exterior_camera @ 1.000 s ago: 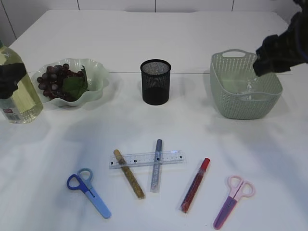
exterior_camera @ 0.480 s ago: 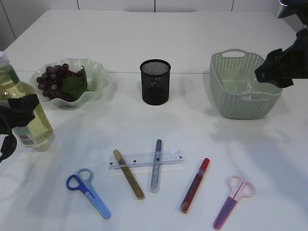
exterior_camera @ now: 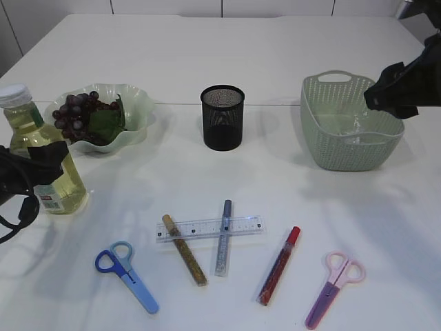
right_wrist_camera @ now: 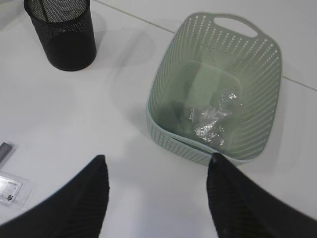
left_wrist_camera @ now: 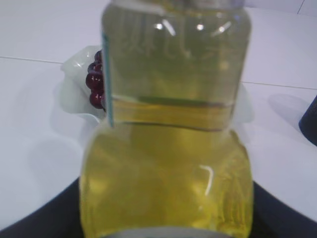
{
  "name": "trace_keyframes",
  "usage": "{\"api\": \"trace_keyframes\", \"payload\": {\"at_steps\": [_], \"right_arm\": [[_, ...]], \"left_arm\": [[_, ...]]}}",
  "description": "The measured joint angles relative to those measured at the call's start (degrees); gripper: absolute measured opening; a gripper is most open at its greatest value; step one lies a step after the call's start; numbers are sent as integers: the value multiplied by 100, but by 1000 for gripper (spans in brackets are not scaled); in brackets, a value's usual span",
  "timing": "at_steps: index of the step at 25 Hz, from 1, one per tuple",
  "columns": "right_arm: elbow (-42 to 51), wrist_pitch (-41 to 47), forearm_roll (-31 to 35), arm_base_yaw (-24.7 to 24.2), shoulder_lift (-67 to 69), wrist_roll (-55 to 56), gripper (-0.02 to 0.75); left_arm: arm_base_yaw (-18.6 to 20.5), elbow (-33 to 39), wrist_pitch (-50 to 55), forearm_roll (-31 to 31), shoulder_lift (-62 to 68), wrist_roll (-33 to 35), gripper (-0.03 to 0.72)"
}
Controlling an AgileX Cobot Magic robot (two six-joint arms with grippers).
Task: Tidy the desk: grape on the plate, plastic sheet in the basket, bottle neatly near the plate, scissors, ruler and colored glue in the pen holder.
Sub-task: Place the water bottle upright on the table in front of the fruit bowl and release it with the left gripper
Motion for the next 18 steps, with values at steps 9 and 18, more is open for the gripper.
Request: {"api": "trace_keyframes", "payload": {"at_steps": [9, 18], "right_arm": [[2, -135, -108, 0, 0, -8, 490], [2, -318, -108, 0, 0, -8, 489]], "left_arm": [[0, -39, -227, 127, 151, 13, 447], [0, -48, -238, 742, 164, 94, 463]]}}
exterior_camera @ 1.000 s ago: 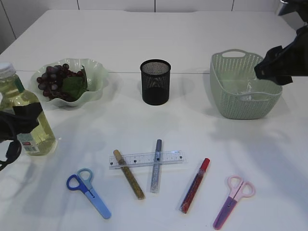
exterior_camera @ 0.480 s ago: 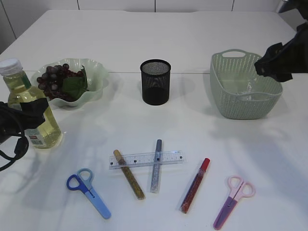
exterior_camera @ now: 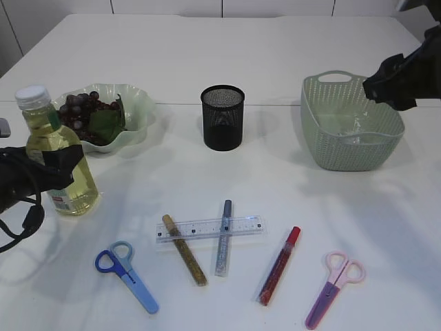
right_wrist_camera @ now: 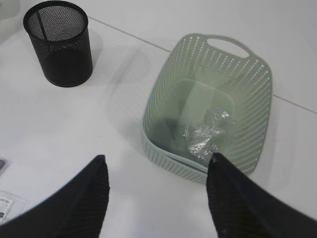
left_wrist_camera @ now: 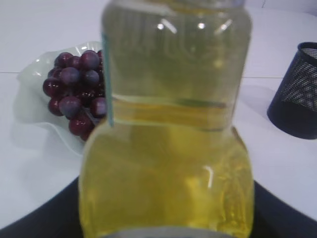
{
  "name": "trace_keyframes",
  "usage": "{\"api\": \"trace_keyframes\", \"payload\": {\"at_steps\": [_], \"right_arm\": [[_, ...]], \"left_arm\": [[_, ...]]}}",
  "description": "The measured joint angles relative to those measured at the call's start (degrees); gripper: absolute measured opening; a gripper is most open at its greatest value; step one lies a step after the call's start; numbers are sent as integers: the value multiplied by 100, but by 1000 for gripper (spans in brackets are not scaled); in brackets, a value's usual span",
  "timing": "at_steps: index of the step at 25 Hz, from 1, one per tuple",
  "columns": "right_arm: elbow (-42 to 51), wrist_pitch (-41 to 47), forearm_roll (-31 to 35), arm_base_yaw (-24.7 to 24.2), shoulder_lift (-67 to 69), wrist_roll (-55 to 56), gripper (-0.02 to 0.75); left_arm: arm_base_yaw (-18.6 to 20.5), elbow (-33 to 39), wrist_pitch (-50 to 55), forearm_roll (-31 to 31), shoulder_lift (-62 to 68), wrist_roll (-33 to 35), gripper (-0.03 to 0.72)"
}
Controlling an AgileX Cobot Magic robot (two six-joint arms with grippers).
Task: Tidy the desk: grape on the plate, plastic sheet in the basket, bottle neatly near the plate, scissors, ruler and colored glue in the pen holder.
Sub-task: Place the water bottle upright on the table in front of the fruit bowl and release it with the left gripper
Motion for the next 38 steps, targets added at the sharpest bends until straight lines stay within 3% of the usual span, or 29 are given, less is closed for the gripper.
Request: {"api": "trace_keyframes", "payload": {"at_steps": [8, 20, 38], "right_arm": [[0, -50, 0, 0, 0, -12, 490], [0, -50, -2, 0, 0, -12, 490], [0, -50, -2, 0, 0, -12, 490]], "left_arm": [[0, 0, 13, 159, 0, 292, 567], [0, 0, 22, 169, 1, 388, 572], [0, 0, -7, 170, -1106, 480, 561]]}}
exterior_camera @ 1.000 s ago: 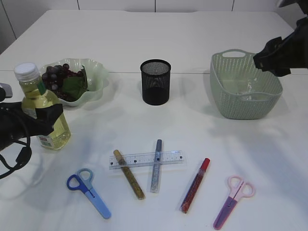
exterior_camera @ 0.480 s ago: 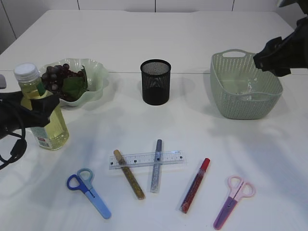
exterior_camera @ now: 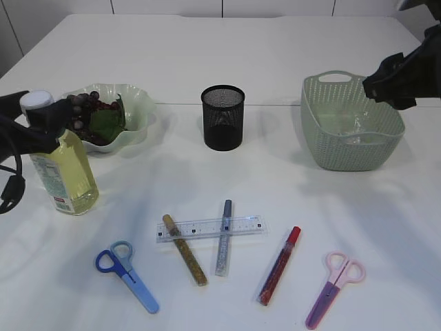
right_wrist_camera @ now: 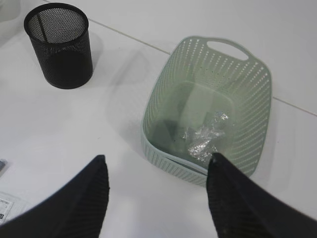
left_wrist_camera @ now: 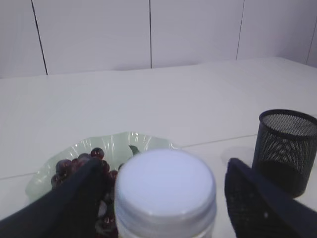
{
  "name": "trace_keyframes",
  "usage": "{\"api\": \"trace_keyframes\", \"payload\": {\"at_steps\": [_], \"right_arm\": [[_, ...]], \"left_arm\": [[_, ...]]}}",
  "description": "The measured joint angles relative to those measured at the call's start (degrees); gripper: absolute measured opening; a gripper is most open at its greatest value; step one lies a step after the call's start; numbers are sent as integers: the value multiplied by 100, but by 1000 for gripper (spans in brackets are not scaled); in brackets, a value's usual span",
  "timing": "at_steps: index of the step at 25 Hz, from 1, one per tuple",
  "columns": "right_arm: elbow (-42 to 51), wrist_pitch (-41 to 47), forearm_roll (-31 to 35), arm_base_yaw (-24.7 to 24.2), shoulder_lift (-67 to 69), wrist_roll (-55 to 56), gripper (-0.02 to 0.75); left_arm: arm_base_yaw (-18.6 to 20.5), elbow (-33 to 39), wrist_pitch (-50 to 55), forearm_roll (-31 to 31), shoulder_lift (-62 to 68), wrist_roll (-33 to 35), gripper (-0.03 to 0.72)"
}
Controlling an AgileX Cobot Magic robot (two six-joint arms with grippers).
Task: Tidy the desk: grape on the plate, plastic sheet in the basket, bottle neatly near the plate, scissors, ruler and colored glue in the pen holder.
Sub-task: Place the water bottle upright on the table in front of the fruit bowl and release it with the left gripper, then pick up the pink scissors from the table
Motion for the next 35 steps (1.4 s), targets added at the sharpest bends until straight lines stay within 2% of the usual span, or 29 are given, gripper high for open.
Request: {"api": "trace_keyframes", "payload": {"at_steps": [7, 14, 19, 29, 35], "right_arm": [[0, 0, 0, 0, 0, 0, 490], [0, 450, 3, 0, 0, 22, 490], [-68, 886, 391, 0, 0, 24, 490], [-468, 2330, 1129, 0, 0, 37, 490], [-468, 3079, 1255, 0, 0, 296, 490]], "left_arm": [[0, 0, 230, -79, -492, -32, 561], [0, 0, 961, -154, -1037, -642, 561], [0, 0, 1755, -168, -1851, -710, 561], [0, -49, 4505, -198, -3838, -944, 561], [0, -458, 7122, -571, -4858, -1003, 545]]}}
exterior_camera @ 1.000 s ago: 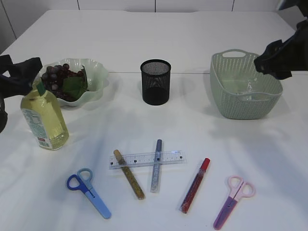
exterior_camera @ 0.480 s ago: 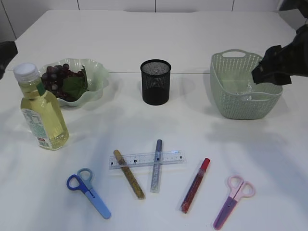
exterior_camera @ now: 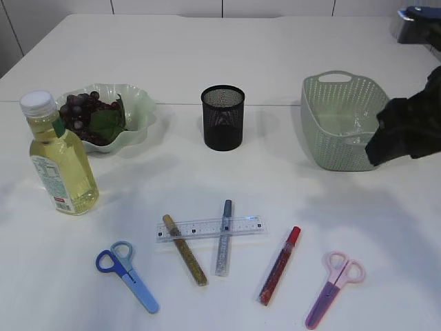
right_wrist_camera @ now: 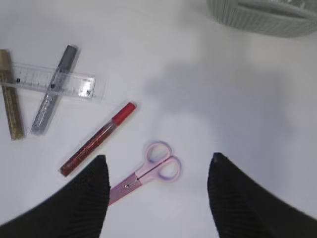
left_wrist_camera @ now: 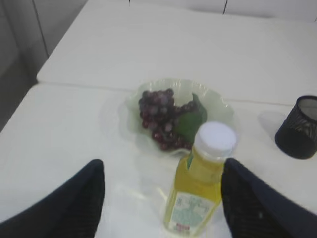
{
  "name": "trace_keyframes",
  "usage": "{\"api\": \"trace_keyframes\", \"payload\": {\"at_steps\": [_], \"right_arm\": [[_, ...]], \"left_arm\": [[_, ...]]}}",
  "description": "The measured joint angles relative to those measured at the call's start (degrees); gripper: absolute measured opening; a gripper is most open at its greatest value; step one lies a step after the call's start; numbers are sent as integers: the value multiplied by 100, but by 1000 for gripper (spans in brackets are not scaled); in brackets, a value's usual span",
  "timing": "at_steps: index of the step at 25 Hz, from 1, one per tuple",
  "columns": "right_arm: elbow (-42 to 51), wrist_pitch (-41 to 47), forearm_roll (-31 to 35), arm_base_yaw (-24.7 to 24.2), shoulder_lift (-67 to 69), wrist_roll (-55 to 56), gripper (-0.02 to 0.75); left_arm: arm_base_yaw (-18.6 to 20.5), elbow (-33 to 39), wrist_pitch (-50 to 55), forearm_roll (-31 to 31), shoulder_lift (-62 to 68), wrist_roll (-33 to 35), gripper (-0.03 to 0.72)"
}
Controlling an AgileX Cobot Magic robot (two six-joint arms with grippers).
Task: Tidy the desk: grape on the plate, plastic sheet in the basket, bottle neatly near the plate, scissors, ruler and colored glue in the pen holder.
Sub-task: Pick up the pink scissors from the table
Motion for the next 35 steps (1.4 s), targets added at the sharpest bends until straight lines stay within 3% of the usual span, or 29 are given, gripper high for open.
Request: {"api": "trace_keyframes", "payload": {"at_steps": [10, 16, 24, 29, 35], "right_arm": [[0, 1036, 47, 0, 0, 991, 490], [0, 1415, 360, 0, 0, 1271, 490], [188, 1073, 424, 57, -48, 2606, 490], [769, 801, -343, 540, -60, 4131, 490], [1270, 132, -661, 1154, -60, 5594, 490]], "left_arm": [[0, -1388, 4424, -650, -373, -3, 423], [0, -1778, 6068, -952, -386, 438, 389], [0, -1791, 6534, -1039, -398, 804, 378], [-131, -1791, 6534, -1213, -398, 923, 372], [-528, -1791, 6544, -1213, -398, 980, 372]]}}
